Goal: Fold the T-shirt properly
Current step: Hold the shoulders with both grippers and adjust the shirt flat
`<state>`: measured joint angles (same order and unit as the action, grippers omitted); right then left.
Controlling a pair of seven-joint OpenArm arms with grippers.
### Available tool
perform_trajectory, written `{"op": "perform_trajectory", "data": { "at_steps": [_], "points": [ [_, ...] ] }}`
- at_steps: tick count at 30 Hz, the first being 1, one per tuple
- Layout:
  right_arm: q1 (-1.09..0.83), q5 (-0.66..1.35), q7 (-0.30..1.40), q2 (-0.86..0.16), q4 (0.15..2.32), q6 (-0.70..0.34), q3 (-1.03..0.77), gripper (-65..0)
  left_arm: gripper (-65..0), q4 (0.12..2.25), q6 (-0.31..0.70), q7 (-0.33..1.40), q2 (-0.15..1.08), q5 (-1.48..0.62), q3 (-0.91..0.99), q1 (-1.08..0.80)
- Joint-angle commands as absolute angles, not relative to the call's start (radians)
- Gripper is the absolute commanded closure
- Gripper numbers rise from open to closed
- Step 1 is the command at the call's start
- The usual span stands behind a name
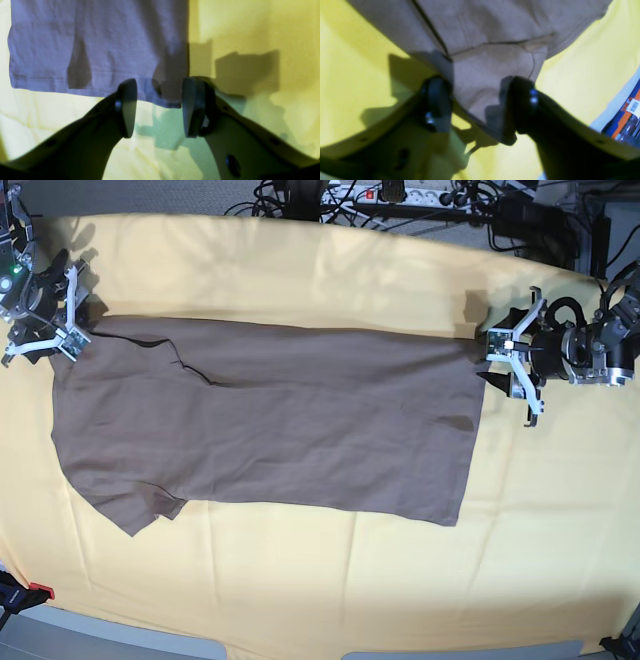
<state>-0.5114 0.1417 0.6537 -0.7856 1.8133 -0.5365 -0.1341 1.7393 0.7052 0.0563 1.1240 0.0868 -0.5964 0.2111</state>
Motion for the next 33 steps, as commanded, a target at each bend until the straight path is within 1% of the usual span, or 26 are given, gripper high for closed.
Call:
{"op": "perform_trajectory", "data": {
  "at_steps": [1,8,13,20,24,26,27,33],
  "points": [
    [-0.509,0.135,0.666,-0.801,1.811,-0.529,-0.138,-30.6,-29.9,1.748,0.698,0.041,1.143,0.078,-0.585,0.227],
    [-0.504,0.213,0.696,-0.801,1.811,-0.564,-0.138,-28.3,-30.3,1.748,0.698,0.042,1.111,0.078,-0.585,0.227],
    [-0.504,0.213,0.723,-0.801,1.811,-0.557,-0.138,-28.3,-39.3,1.748,0.698,0.046,1.092,0.079,-0.585,0.227],
    [-0.504,0.213,0.722,-0.801,1.811,-0.558,-0.138,-28.5,-39.3,1.746,0.698,0.046,1.061,0.112,-0.602,0.224],
    [-0.504,0.213,0.722,-0.801,1.811,-0.557,-0.138,-28.5,-39.0,1.744,0.696,0.046,1.058,0.178,-0.609,0.224],
    [-0.504,0.213,0.722,-0.801,1.811,-0.555,-0.138,-28.5,-39.0,1.729,0.656,0.046,1.058,0.191,-0.609,0.225],
    [-0.504,0.213,0.722,-0.801,1.811,-0.548,-0.138,-28.5,-39.0,1.718,0.653,0.045,1.057,0.191,-0.609,0.224],
    [-0.504,0.213,0.719,-0.801,1.811,-0.524,-0.138,-28.5,-39.0,1.615,0.688,0.005,1.003,0.179,-0.609,0.224]
  ]
}}
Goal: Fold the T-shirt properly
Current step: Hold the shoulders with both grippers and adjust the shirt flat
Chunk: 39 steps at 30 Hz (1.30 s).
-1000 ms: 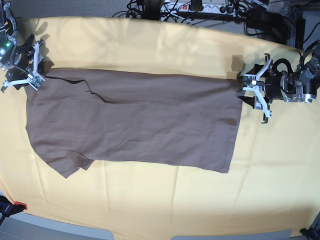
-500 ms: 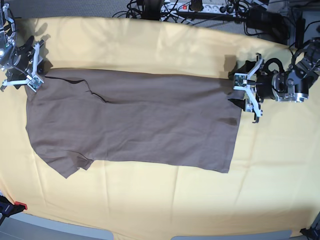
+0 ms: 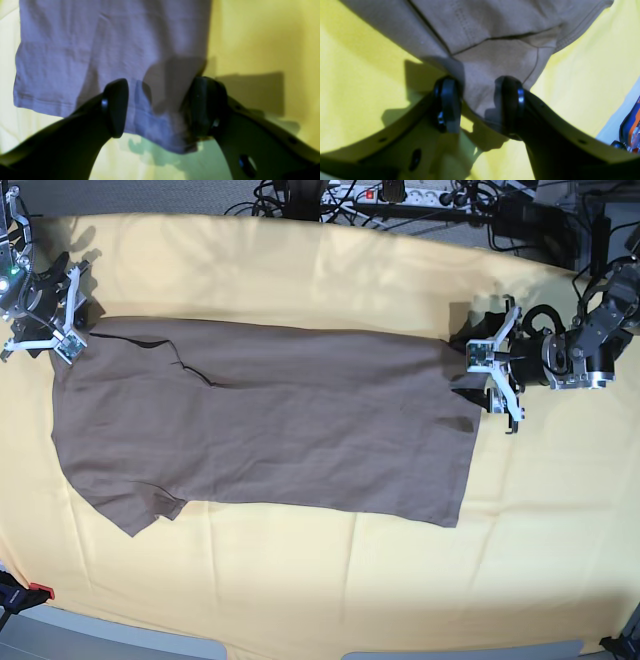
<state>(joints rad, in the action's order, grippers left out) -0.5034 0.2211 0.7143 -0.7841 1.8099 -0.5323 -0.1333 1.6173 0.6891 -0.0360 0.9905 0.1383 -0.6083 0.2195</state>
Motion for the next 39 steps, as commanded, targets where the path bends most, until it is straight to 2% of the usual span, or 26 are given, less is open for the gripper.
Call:
{"op": "perform_trajectory", "data": {
  "at_steps": [1,4,5,8,9,10,14,20,25,31,34,39],
  "points": [
    [-0.504,0.213,0.719,-0.801,1.811,-0.524,-0.138,-28.5,-39.0,1.604,0.688,0.003,0.994,0.179,-0.609,0.225],
    [-0.504,0.213,0.719,-0.801,1.811,-0.522,-0.138,-28.5,-37.3,1.597,0.688,0.003,0.977,0.179,-0.609,0.225],
    [-0.504,0.213,0.719,-0.801,1.811,-0.519,-0.138,-28.5,-30.8,1.599,0.687,0.004,0.975,0.18,-0.609,0.226],
    [-0.504,0.21,0.72,-0.801,1.811,-0.498,-0.138,-28.4,-1.4,1.607,0.688,0.015,0.98,0.184,-0.608,0.233],
    [-0.504,0.208,0.72,-0.801,1.811,-0.489,-0.138,-28.3,0.0,1.615,0.687,0.03,0.984,0.183,-0.608,0.234],
    [-0.502,0.208,0.725,-0.801,1.811,-0.486,-0.138,-27.3,0.0,1.628,0.686,0.045,0.987,0.183,-0.607,0.239],
    [-0.48,0.21,0.785,-0.801,1.823,-0.487,-0.138,-15.2,0.0,1.684,0.661,0.061,1.018,0.173,-0.607,0.262],
    [-0.451,0.21,0.835,-0.82,1.845,-0.505,-0.138,-10.8,0.0,1.74,0.661,0.061,1.064,0.141,-0.607,0.284],
    [-0.451,0.259,0.85,-0.875,1.855,-0.51,-0.138,0.0,0.0,1.752,0.657,0.06,1.081,0.141,-0.607,0.283],
    [-0.451,0.327,0.892,-0.895,1.909,-0.546,-0.138,0.0,0.0,1.756,0.651,0.061,1.084,0.104,-0.607,0.283],
    [-0.451,0.346,0.908,-0.895,1.912,-0.575,-0.138,0.0,0.0,1.765,0.698,0.061,1.089,0.091,-0.607,0.283],
    [-0.452,0.429,1.008,-0.896,1.912,-0.616,-0.138,0.0,0.0,1.828,0.698,0.06,1.154,0.055,-0.607,0.282]
  ]
}}
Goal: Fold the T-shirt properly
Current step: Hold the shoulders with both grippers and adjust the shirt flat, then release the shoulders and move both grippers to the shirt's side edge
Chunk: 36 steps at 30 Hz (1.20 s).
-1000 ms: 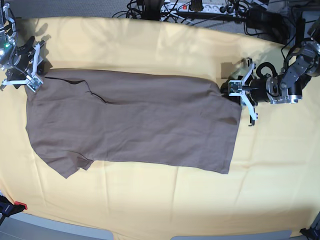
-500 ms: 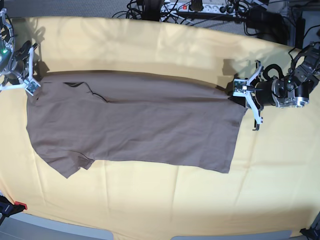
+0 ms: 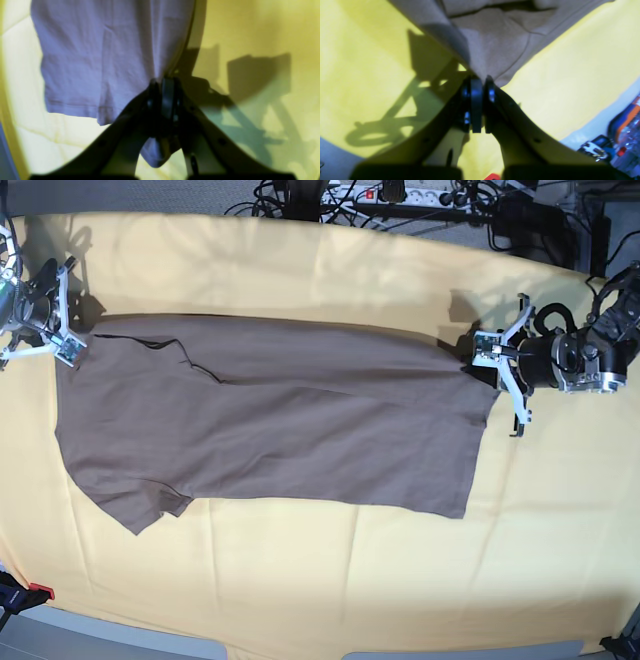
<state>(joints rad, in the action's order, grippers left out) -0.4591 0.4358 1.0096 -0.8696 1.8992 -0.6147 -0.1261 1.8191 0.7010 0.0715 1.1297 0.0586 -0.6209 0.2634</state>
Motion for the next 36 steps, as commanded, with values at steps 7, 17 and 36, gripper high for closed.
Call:
{"op": "perform_trajectory", "data": {
  "at_steps": [7,17,36],
  "points": [
    [-0.461,0.621,1.187,-0.924,1.912,-0.653,-0.138,0.0,0.0,1.945,0.698,0.061,1.284,-0.007,-0.607,0.277],
    [-0.614,0.656,1.251,-0.981,1.96,-0.652,-0.138,0.0,0.0,1.971,0.698,0.061,1.341,-0.081,-0.608,0.16],
    [-0.684,0.658,1.28,-0.984,1.976,-0.651,-0.138,-40.5,-33.8,2.032,0.698,0.142,1.401,-0.173,-0.607,0.067]
  ]
}}
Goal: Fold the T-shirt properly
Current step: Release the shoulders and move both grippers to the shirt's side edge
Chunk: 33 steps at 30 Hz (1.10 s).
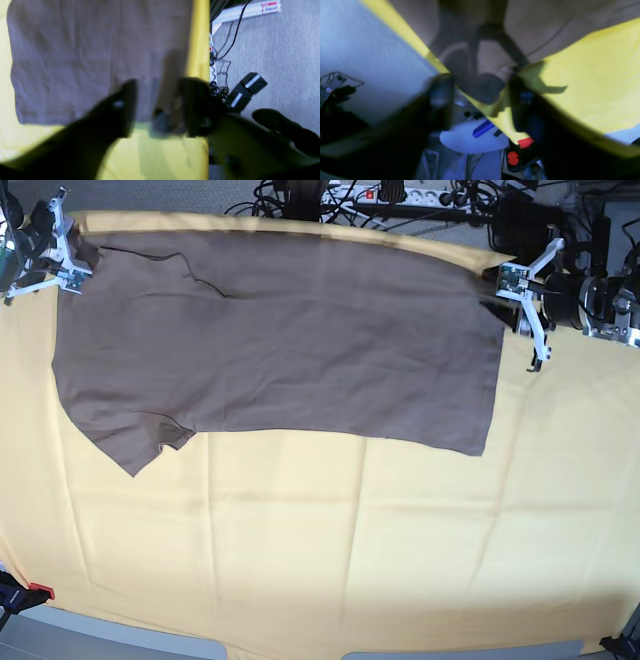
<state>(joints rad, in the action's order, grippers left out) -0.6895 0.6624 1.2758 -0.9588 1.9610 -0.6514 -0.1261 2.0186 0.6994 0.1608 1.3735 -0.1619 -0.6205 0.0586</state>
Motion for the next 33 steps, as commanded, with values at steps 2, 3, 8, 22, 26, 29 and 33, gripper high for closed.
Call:
{"op": "perform_trajectory", "data": {
  "at_steps": [2,3,8,22,26,29,33],
  "points": [
    [-0.685,0.659,1.28,-0.987,1.995,-0.646,-0.144,-42.0,-38.2,2.048,0.698,0.198,1.408,-0.206,-0.607,0.067],
    [-0.684,0.658,1.28,-0.987,2.01,-0.639,-0.15,-41.9,-38.2,2.062,0.698,0.222,1.415,-0.213,-0.607,0.069],
    [-0.685,0.666,1.306,-0.987,2.135,-0.617,-0.242,-41.9,-38.1,2.123,0.698,0.34,1.452,-0.305,-0.607,0.149],
    [-0.684,0.85,1.191,-0.974,2.229,-0.558,-0.634,-41.9,-38.1,1.787,0.545,0.427,1.315,-0.664,-0.607,0.443],
    [-0.685,0.761,1.161,-0.959,2.227,-0.603,-0.635,-41.9,-38.2,1.486,0.628,0.428,1.168,-0.784,-0.607,0.501],
    [-0.685,0.699,1.132,-0.959,2.214,-0.646,-0.635,-41.9,-38.2,1.251,0.698,0.427,1.06,-0.86,-0.607,0.539],
    [-0.685,0.569,1.051,-0.959,2.183,-0.619,-0.635,-41.9,-38.2,0.997,0.698,0.432,0.926,-0.898,-0.607,0.577]
  ]
}}
